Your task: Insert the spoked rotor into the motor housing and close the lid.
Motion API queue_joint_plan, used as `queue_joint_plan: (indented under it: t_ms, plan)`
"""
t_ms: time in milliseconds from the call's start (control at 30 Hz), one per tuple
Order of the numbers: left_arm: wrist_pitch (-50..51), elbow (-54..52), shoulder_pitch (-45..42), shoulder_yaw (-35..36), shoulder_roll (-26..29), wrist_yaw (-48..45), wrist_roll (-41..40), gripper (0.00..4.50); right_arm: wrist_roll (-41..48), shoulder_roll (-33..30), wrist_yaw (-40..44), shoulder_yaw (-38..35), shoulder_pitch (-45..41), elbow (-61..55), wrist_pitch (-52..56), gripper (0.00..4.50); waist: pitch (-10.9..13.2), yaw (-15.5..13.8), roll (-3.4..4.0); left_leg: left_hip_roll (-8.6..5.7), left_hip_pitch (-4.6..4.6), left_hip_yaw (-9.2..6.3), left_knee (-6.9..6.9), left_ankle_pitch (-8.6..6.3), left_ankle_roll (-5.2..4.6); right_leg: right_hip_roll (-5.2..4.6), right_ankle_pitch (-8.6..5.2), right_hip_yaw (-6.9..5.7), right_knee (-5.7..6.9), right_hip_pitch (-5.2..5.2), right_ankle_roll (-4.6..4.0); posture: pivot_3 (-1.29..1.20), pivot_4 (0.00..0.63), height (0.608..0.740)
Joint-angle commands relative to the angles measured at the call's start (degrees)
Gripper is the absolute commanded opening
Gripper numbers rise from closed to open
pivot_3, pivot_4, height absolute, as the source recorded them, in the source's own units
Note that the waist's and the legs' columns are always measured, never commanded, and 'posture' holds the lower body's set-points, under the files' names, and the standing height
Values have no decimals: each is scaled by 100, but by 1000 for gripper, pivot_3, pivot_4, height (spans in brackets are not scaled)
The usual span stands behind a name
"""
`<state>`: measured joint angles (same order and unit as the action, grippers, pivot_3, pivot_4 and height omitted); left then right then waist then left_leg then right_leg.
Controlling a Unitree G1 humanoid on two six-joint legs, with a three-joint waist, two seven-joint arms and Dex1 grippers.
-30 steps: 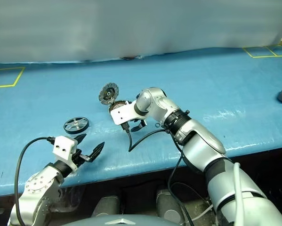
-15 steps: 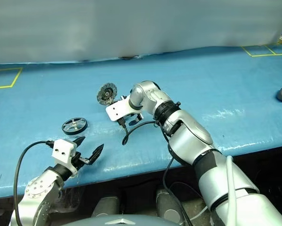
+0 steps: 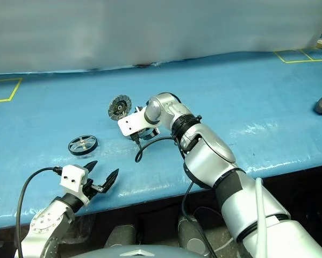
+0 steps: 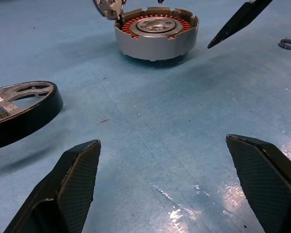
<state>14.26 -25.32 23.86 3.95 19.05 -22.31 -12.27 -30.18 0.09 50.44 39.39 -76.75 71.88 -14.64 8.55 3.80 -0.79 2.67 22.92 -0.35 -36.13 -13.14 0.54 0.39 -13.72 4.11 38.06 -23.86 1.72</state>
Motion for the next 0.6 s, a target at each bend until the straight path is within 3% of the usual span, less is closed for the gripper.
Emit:
queue_joint_plan:
  t_ms: [33, 433, 533, 600]
  plan:
    - [-146, -319, 65, 16, -60, 67, 18, 4500, -21, 71, -172, -172, -189, 11, -128, 4436, 0, 2, 0, 0, 0, 0, 0, 0, 0, 0, 0, 0, 0, 0, 0, 0, 150, 740]
    - [-142, -372, 155, 20, -103, 92, 22, 4500, 109, 71, 818, -362, -127, -150, -206, 4436, 1, 2, 0, 0, -3, -2, 0, 0, 0, 1, 1, -2, 2, 2, 3, 0, 150, 740]
    - [-150, -347, 115, -3, -98, 70, 26, 4500, 80, 78, 845, -401, -99, -139, -67, 3862, 1, 1, 1, 0, -4, -2, 0, 0, 0, 1, 2, -2, 3, 2, 3, 0, 150, 740]
    - [-144, -335, 88, -12, -97, 67, 29, 4500, 61, 87, 753, -428, -85, -112, 35, 3222, 1, 0, 0, 0, -5, -2, 0, 0, 0, 1, 2, -3, 4, 3, 3, 0, 150, 740]
